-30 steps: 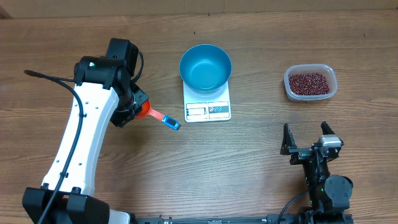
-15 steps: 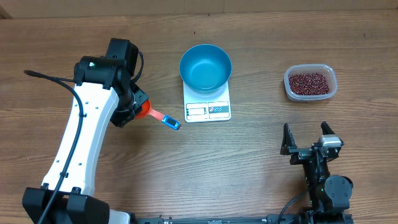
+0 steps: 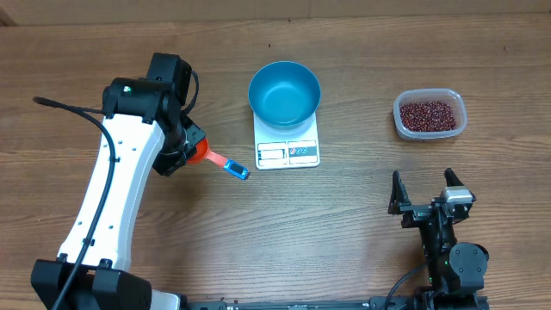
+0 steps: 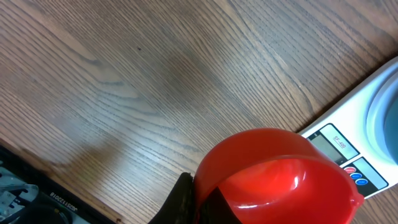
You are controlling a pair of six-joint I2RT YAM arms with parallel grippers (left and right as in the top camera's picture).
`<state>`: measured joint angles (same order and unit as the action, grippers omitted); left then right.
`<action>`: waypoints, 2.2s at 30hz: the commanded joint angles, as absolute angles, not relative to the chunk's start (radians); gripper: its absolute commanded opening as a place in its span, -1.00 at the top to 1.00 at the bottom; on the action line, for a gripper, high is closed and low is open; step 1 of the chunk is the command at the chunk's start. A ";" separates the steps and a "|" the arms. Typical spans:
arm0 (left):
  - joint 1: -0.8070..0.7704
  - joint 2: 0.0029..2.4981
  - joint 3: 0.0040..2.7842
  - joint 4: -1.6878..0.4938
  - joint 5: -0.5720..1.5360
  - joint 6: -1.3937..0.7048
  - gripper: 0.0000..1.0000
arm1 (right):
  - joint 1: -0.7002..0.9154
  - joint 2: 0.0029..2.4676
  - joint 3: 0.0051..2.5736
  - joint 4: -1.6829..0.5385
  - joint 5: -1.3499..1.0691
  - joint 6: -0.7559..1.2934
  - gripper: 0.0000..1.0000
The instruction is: Scoop item into bowl and weigh 150g on scale
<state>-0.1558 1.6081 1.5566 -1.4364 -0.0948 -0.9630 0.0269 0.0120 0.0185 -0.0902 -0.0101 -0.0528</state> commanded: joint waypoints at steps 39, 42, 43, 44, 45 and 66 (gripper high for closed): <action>-0.159 1.583 1.558 -1.443 -0.053 -1.090 0.92 | 0.033 0.003 0.008 -0.085 -0.001 -0.054 -1.00; -0.159 1.583 1.558 -1.443 -0.035 -1.090 0.91 | 0.033 0.003 0.008 -0.084 -0.001 -0.054 -1.00; -0.159 1.583 1.558 -1.443 -0.025 -1.090 0.92 | 0.033 0.003 0.008 -0.084 -0.001 -0.054 -1.00; -0.159 1.583 1.558 -1.443 -0.022 -1.090 0.92 | 0.033 0.003 0.008 -0.084 -0.001 -0.054 -1.00; -0.159 1.583 1.558 -1.443 -0.022 -1.090 0.92 | 0.033 0.003 0.008 -0.084 -0.001 -0.054 -1.00; -0.159 1.583 1.558 -1.444 -0.022 -1.090 0.92 | 0.033 0.003 0.008 0.011 -0.440 0.044 -1.00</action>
